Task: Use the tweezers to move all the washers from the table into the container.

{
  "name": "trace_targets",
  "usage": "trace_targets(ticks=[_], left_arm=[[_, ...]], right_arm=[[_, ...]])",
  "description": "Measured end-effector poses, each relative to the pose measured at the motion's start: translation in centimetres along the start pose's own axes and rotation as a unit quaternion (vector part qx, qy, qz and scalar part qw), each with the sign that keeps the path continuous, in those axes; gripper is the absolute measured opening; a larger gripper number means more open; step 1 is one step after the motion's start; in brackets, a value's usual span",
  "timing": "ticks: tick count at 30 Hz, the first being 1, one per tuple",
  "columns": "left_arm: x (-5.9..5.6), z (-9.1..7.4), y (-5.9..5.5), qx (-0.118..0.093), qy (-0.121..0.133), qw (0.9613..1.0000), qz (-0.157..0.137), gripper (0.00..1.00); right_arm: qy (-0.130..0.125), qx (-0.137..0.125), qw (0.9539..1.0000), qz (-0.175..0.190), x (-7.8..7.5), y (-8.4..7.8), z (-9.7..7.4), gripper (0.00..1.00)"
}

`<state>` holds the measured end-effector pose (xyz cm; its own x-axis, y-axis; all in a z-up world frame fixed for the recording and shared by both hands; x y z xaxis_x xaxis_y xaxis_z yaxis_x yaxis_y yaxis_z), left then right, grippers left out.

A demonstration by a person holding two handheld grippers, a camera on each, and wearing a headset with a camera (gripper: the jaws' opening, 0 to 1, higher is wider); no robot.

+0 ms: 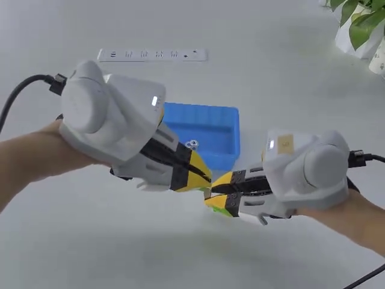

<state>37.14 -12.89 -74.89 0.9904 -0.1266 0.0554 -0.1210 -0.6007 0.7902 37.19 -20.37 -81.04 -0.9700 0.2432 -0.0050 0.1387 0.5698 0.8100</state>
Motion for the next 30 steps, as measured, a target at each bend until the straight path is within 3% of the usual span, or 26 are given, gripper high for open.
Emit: trace_targets(ticks=[13,30], left_arm=[[0.3,0.33,-0.11,-0.008,-0.005,0.9999,-0.007,0.05],[0.13,0.4,-0.05,-0.005,-0.011,0.9999,-0.01,0.05]], right_arm=[[0.003,-0.002,0.9999,0.014,-0.22,-0.46,0.04,0.12],[0.016,0.002,0.9999,0.004,-0.13,-0.59,0.17,0.11]])
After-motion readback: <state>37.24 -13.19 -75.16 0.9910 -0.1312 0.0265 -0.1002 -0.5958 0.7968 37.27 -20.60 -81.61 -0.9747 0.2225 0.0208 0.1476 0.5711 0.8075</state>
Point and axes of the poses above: the centre of the closed fingertips' face, and the gripper's own axes: z roughly forward along the fingers, x roughly to its left, y roughly out of its top, the point moved 6 cm from there along -z, roughly backward along the fingers, and after that the axes turned 3 degrees about -y, right-handed, at the moved point
